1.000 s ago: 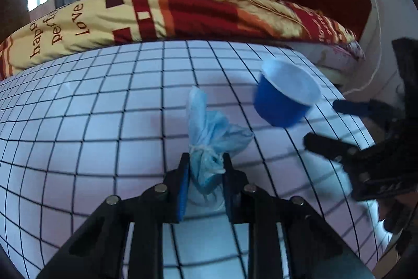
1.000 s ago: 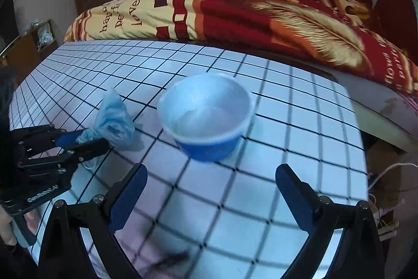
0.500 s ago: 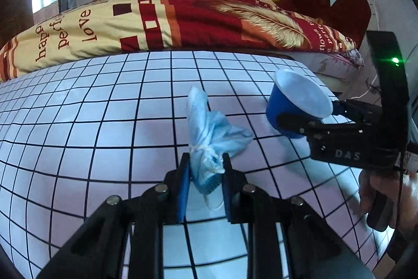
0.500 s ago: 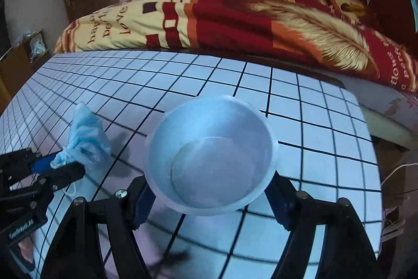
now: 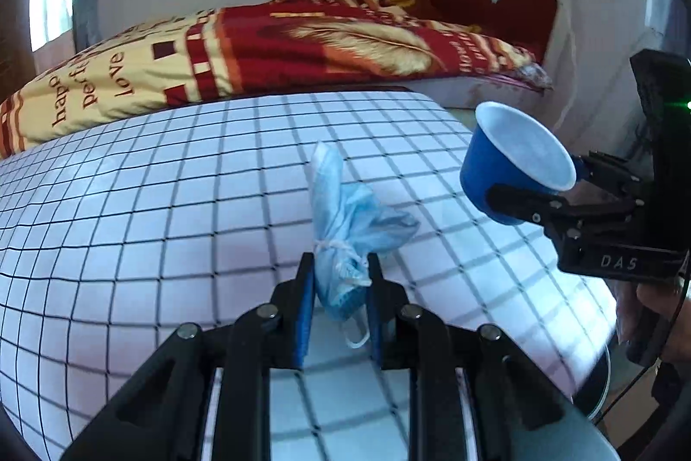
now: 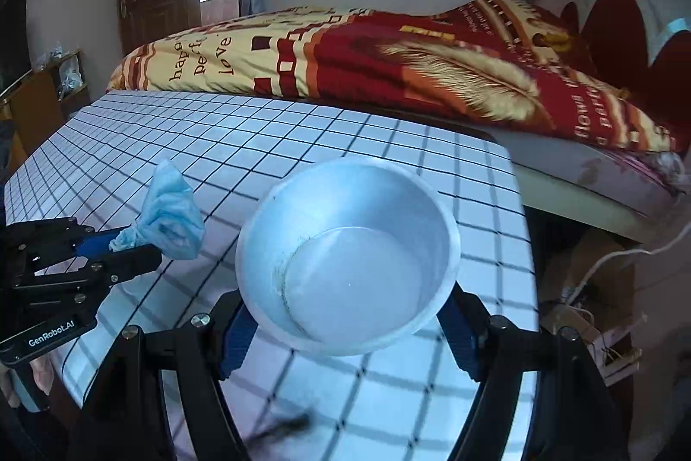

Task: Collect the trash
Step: 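Carry the light-blue tissue and blue cup over the black bin with both grippers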

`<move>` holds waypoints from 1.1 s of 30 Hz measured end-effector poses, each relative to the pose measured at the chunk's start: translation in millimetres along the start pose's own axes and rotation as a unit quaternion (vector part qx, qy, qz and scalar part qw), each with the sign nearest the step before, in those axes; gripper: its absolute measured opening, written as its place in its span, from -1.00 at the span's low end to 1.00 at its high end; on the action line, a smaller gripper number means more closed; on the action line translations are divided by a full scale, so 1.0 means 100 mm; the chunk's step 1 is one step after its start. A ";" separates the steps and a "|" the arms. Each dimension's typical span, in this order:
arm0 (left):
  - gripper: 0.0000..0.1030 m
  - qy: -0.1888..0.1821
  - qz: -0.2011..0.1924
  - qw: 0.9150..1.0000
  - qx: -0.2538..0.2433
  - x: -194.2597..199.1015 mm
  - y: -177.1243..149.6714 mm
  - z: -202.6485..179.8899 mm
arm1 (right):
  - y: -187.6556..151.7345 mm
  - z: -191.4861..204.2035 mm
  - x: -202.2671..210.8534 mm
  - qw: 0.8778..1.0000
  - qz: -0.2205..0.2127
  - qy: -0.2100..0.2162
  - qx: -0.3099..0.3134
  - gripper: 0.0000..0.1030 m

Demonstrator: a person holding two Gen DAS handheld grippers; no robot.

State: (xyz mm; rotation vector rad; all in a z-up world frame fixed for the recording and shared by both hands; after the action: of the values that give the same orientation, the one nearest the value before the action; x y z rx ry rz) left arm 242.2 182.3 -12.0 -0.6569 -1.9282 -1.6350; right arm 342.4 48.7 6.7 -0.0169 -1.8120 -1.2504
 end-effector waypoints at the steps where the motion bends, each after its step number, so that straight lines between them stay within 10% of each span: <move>1: -0.55 -0.003 -0.002 1.000 -0.002 0.05 -0.02 -0.05 | -0.07 -0.03 0.11 1.000 -0.003 -0.002 -0.005 0.48; 33: -0.55 -0.103 -0.003 0.991 -0.086 0.66 -0.58 -1.67 | -1.75 -0.99 2.16 0.988 -0.033 -0.097 -0.113 0.48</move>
State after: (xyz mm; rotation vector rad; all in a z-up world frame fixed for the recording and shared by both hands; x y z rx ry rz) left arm 168.2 10.3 11.2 -0.9218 -1.9435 -1.8133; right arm 198.2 -207.4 30.8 -0.2142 -1.8373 -1.5421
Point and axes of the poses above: each gripper's, at about its wrist camera, not at the fingertips, and x roughly against the way its jaws point, z to its left, y to its top, the point moved 1 cm from there along -x, roughly the way its jaws point, and after that the axes turned 2 degrees about x, right-handed, at the moved point
